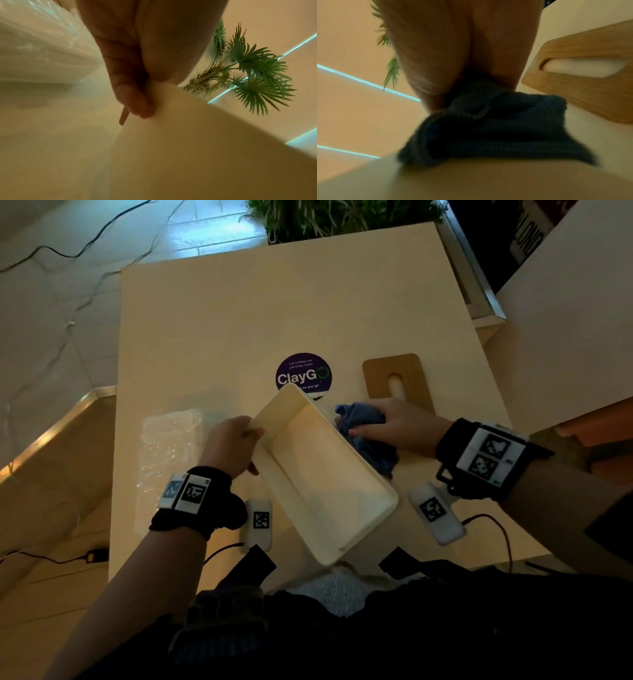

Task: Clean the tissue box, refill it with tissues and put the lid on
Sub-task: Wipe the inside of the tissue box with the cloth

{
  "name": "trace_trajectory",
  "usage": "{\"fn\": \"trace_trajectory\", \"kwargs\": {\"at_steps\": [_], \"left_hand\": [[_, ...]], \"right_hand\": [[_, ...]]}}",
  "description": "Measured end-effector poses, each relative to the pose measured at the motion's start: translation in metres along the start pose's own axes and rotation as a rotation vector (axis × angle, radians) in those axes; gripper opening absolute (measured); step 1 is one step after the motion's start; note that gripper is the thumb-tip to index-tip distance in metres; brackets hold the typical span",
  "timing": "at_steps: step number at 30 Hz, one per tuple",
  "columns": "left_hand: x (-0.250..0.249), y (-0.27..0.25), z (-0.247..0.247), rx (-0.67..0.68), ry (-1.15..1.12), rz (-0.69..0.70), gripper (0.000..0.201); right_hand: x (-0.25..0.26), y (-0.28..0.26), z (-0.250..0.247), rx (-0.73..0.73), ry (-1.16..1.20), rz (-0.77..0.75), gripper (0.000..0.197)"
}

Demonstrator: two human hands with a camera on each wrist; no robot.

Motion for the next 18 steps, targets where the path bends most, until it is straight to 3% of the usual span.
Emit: {"fn": "trace_trajectory", "kwargs": {"at_steps": [3,5,8,13,16,18], "left_hand": [[0.018,0.004,-0.011,-0.054,-0.107,-0.134,0.02],[0.026,0.005,-0.016,-0.061,-0.202,-0.224,0.015],[0.023,0.0,-0.013,0.018,-0.302,-0.302,0.016],[0.009,-0.006,-0.004,0.102,-0.374,-0.345,0.024],[0.007,-0.012,-0.003,0.146,-0.392,-0.362,0.025],[0.003,-0.018,0.0,0.197,-0.378,-0.355,0.023]], "right_hand": [[-0.003,-0.016,-0.02,0.01,0.14,-0.031,0.03],[-0.005,-0.028,-0.023,-0.14,0.205,-0.106,0.034],[-0.013,-0.035,-0.006,-0.418,-0.005,-0.303,0.04],[-0.023,-0.021,0.031,-0.756,-0.194,-0.6,0.033],[-0.028,-0.014,0.04,-0.796,-0.515,-0.771,0.031],[-0.032,-0.005,0.049,-0.697,-0.709,-0.862,0.029]]}}
Point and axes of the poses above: each hand's wrist, its own y-axis towards the middle knuckle, its own z-axis out of the palm, x = y × z, the point moved 1 cm from there along y, towards the middle knuckle, and after that the axes turned 12 degrees about -z, right-handed, at the moved point
